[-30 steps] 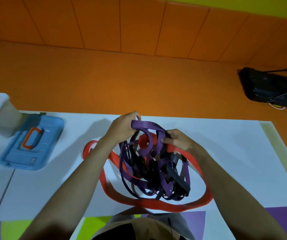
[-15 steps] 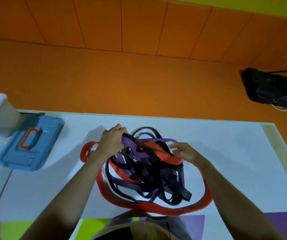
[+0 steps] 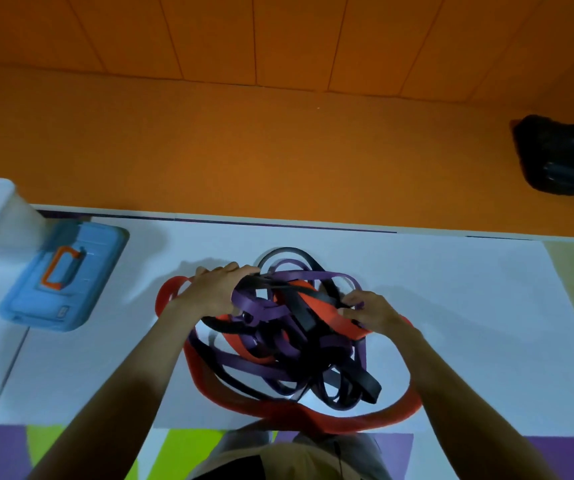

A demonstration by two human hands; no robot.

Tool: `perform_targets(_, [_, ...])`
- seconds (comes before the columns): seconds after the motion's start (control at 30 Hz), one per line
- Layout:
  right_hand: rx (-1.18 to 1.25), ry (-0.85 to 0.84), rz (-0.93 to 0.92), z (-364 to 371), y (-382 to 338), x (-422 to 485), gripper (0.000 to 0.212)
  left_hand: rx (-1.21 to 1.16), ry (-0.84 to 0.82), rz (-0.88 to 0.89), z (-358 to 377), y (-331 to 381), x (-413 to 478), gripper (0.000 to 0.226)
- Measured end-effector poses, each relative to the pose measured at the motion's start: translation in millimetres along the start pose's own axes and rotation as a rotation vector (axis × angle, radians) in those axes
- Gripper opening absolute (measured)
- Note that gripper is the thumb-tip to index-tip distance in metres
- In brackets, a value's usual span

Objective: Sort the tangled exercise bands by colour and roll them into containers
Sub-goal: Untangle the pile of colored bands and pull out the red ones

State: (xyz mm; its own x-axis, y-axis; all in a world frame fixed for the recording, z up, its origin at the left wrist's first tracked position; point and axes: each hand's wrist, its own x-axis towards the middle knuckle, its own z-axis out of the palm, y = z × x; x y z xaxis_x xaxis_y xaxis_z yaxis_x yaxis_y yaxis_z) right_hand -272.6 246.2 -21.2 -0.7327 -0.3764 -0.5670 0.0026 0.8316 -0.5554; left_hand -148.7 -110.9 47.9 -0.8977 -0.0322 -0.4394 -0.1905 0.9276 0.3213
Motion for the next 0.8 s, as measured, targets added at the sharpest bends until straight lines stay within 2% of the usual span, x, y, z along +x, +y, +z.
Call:
perform_targets(0.1, [0.094,0.015,-0.002,1.1,9.2,4.6,0.02,0.029,-0.039,-0.021,-0.9,5.2,6.3,0.072])
perform_targets(0.23, [0.18,0.01,0.002,-1.8,6.3,4.9,0.024,-0.022,-0.046,-0.083,2.7,5.4,13.9,0.07])
perform_targets(0.33, [0.111,-0.115,-0.031,-3.0,9.0,-2.8,0.031,-0.078,-0.084,-0.144,5.0,4.9,14.9,0.069])
perform_targets(0.43, [-0.05,-0.19,-0.084,0.5,17.6,-8.2,0.047,-0.047,-0.028,-0.179,12.3,3.7,13.3,0.059])
perform_targets(0.5, [-0.122,-0.048,-0.082,7.6,23.2,-9.3,0.039,-0.042,0.0,-0.184,14.9,5.0,10.5,0.044])
perform_targets(0.6, [-0.059,0.287,0.04,15.3,19.8,-13.0,0.016,-0.026,-0.005,-0.155,15.4,10.9,5.0,0.022])
perform_targets(0.7, [0.025,0.4,0.115,25.2,15.4,-15.4,0.01,-0.044,-0.015,-0.089,24.1,22.3,-1.9,0.029])
perform_targets(0.8, [0.068,0.423,0.139,34.4,13.0,-22.0,0.019,-0.139,0.005,-0.068,38.9,30.3,-9.6,0.041])
